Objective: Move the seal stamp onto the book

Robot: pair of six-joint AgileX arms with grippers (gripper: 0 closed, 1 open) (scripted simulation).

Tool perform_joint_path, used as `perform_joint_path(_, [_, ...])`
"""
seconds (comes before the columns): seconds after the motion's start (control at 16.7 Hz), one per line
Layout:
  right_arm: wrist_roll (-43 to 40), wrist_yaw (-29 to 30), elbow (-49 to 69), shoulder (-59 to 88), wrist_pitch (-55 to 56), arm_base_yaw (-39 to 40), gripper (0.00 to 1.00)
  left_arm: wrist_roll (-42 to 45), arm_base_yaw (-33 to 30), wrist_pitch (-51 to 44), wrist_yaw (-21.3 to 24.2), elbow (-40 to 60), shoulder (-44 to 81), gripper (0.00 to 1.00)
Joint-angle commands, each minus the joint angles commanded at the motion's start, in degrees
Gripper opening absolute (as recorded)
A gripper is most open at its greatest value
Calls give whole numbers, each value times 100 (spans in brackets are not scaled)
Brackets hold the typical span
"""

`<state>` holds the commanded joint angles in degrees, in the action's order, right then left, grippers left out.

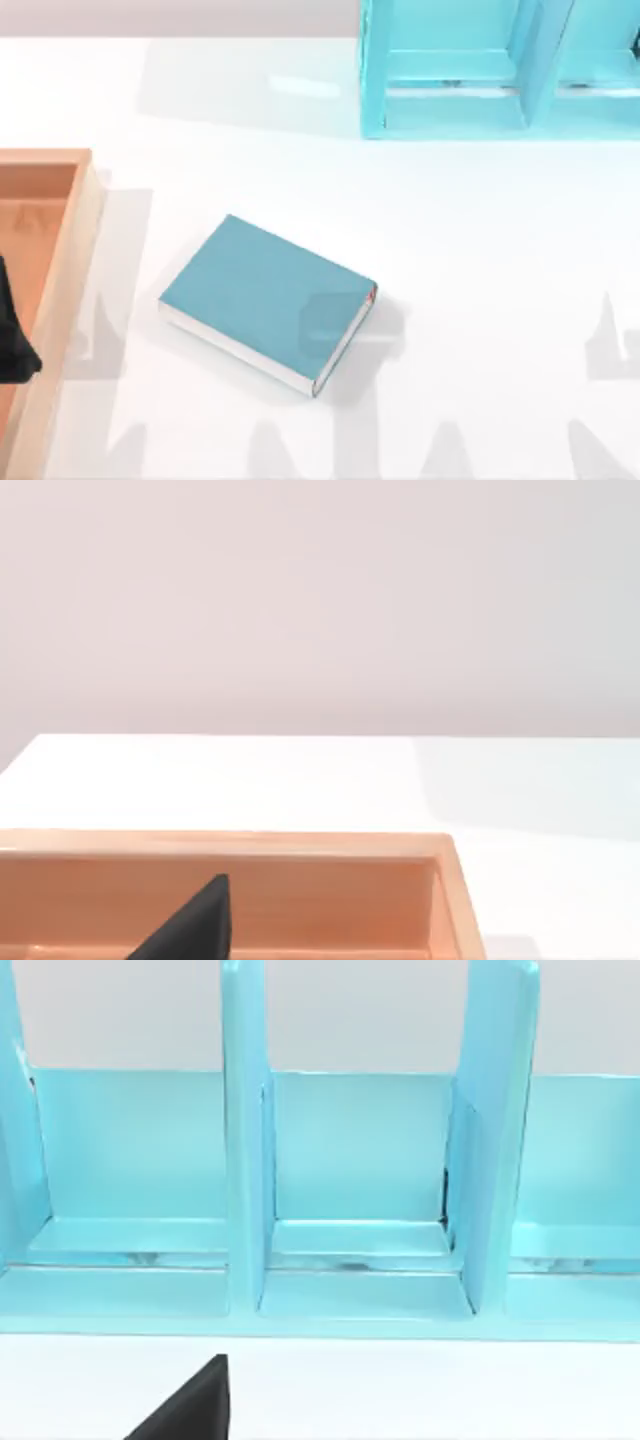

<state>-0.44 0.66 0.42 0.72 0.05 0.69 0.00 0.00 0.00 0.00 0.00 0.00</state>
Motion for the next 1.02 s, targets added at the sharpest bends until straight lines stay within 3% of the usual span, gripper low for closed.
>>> perform_joint_path(0.54, [44,-66,-42,-72,-5,-68,100,36,25,-145,6,176,179,100])
perform_joint_path(0.78, [44,-66,-42,-72,-5,-68,100,240,194,-1010,5,1234,1274,100])
perform_joint_path(1.02, [44,-66,-42,-72,-5,-68,100,564,482,-2464,-26,3008,3241,100])
